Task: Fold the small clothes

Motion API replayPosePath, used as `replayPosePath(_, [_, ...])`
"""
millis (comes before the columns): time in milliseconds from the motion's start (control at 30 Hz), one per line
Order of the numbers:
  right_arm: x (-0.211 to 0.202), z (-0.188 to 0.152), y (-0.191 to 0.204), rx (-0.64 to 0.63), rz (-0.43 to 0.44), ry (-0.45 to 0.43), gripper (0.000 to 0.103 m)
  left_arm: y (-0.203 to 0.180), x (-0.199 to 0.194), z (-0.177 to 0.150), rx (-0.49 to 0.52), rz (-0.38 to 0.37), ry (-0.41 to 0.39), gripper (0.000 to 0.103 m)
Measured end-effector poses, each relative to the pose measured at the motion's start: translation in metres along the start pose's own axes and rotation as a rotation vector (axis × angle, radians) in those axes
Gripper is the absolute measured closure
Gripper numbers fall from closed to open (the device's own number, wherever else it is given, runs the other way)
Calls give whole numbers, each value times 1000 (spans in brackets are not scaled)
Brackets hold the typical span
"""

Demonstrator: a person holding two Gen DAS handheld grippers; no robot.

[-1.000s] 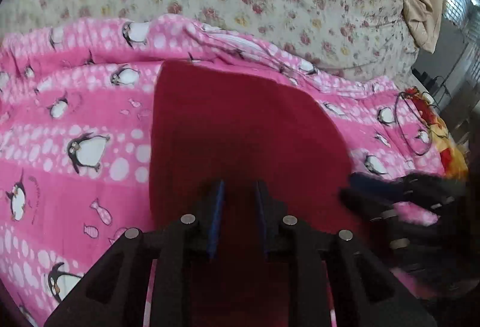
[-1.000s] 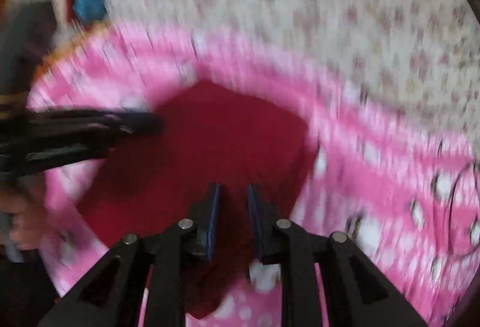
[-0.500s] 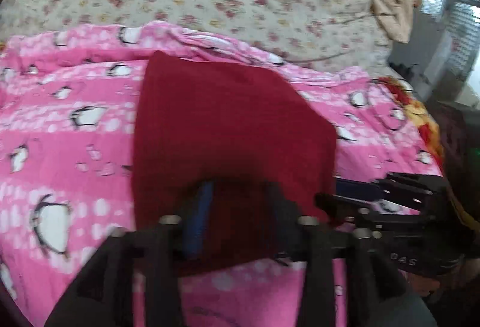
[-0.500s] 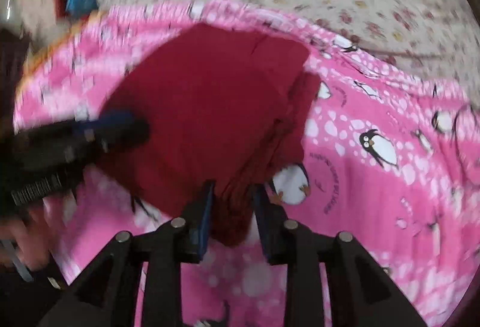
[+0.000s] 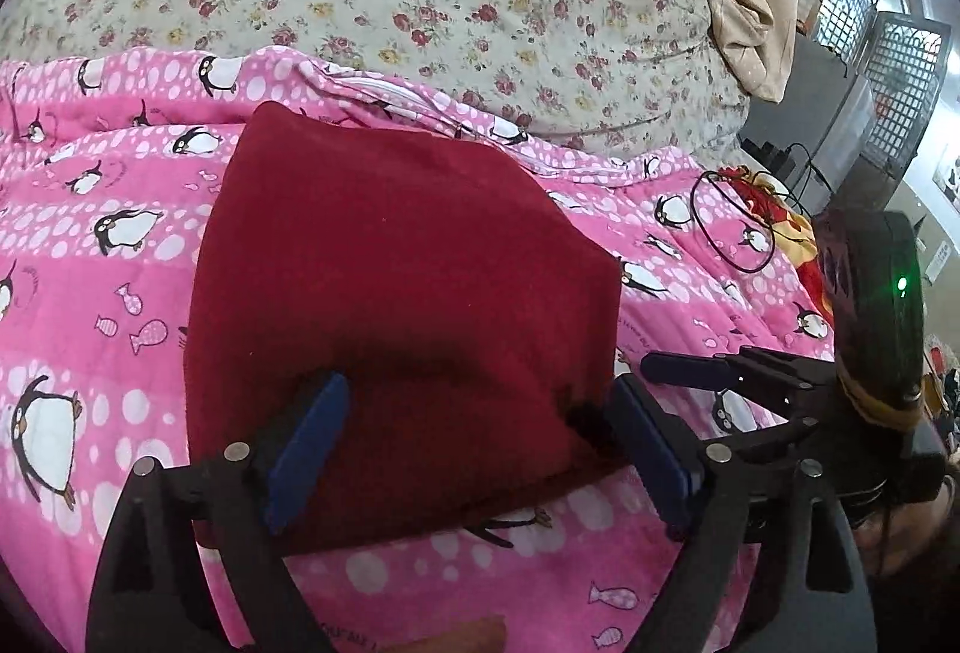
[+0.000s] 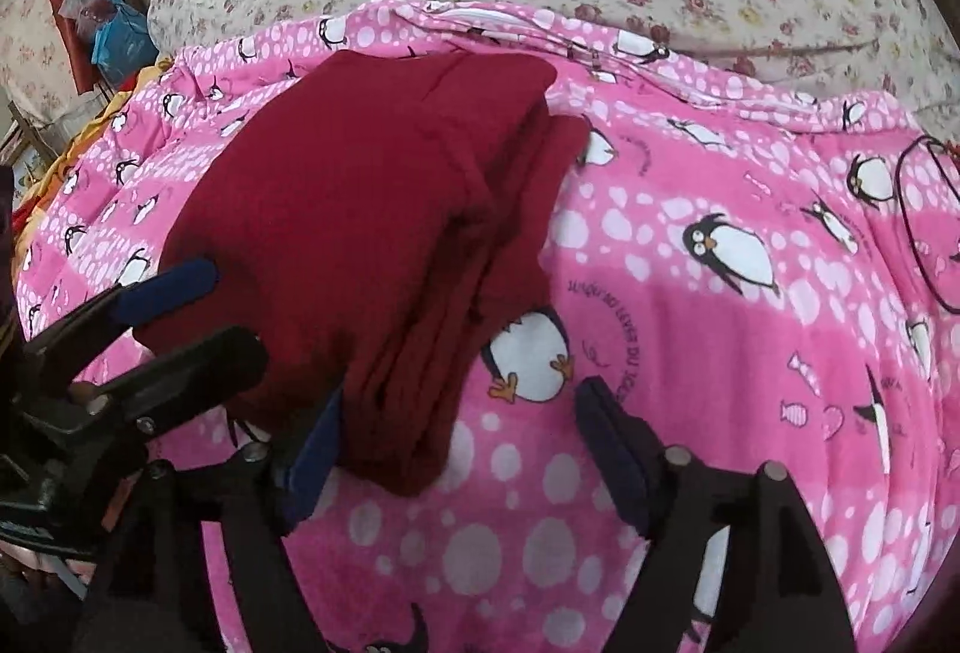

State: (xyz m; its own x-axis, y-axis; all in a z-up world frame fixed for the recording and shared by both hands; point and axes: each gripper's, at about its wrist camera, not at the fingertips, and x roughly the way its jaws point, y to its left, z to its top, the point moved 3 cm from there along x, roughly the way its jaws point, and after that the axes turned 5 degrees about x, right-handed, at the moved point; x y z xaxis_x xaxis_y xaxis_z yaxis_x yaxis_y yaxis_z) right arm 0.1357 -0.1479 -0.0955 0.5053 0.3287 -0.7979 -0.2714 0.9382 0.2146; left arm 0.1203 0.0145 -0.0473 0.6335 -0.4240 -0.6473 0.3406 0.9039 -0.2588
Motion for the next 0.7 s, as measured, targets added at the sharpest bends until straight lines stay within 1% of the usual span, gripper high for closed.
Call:
replayPosePath(33, [-1,0,0,5,-7,-11,17,-1,-2,0,-5,7,-8,34])
replayPosePath(100, [-2,-3,-5,63,-4,-41,15,-6,-7,-1,1,39,4,34])
replayPosePath(167, [-3,-3,-9,93,4,-46,15,-16,-19,-3,41,117,14,34])
replayPosePath(200, [-8,-2,-8,92,-9,-31,16,-23,-32,-3,62,184,4,34])
replayPosePath(233, [-14,-1,-5,78,-23,-33,21,-27,-40,-5,68,230,12,34])
replayPosePath(300, [-41,-2,6,18,-77,-91,22,-31,-54,-11,46,292,34,34])
replayPosePath(367, [-67,-11,18,-62,-154,-158,22,-34,-65,-16,30,311,45,34])
replayPosePath(400, [-78,-17,22,-92,-186,-181,21,-35,-70,-19,24,333,51,34])
replayPosePath(433, [-86,-25,23,-107,-201,-199,21,-37,-76,-20,21,356,52,34])
replayPosePath(500, [-95,-38,21,-102,-203,-206,21,-42,-84,-21,26,374,46,34])
replayPosePath(567, [-96,-51,16,-91,-210,-188,21,-46,-89,-22,35,388,41,34])
replayPosePath(633, [-94,-55,11,-59,-215,-160,21,-49,-92,-22,38,391,44,34])
replayPosePath(700, [-96,-57,8,-36,-195,-155,21,-54,-95,-22,39,391,45,34])
